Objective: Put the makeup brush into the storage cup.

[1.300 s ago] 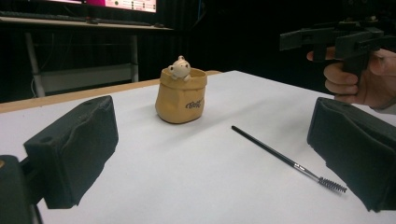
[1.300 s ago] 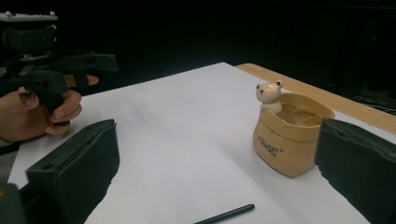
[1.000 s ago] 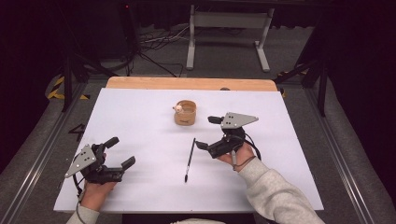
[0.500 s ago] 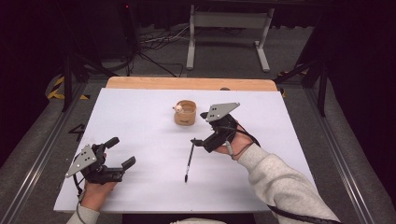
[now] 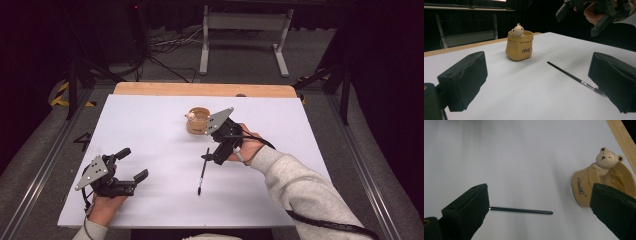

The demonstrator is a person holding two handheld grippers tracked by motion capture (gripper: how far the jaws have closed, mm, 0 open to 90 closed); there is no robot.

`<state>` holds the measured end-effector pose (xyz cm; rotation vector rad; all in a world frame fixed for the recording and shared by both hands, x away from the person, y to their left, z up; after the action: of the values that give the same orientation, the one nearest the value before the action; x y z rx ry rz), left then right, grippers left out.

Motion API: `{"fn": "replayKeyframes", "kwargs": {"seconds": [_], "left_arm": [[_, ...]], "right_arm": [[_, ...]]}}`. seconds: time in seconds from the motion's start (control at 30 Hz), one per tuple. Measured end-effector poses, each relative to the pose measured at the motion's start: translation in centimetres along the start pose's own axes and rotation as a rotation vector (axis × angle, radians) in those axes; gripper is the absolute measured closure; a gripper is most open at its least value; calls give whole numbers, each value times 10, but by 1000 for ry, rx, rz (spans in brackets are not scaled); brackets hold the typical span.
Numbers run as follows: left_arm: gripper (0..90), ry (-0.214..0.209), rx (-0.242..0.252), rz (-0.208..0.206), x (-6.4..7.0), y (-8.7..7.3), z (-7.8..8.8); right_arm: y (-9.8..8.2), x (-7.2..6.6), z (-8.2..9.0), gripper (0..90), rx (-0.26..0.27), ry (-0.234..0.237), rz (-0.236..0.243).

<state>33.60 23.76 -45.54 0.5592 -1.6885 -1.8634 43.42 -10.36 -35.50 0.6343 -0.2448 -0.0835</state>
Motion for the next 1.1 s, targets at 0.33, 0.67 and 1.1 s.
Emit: {"fn": "replayKeyframes", "kwargs": {"seconds": [0.33,0.67,1.1], "left_arm": [[31,1,8,8,0,1,1],[31,3,15,11,-1,2,2],[31,1,18,20,-2,3,3]], "right_arm": [[6,2,-11,28,-109,26,78],[11,5,-19,28,-194,44,149],[16,7,-36,36,-281,81,160]]}}
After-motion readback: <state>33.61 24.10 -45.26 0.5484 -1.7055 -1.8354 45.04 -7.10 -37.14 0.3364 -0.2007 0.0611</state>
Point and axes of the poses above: each handheld gripper's, and its own axes: z roughly backward along the jaws, y roughly out of its top, x roughly to its right, the point moved 1 cm from there along -z, roughly forward along the jaws, and after that the axes turned 1 degree about -x, right-handed, at the moved point
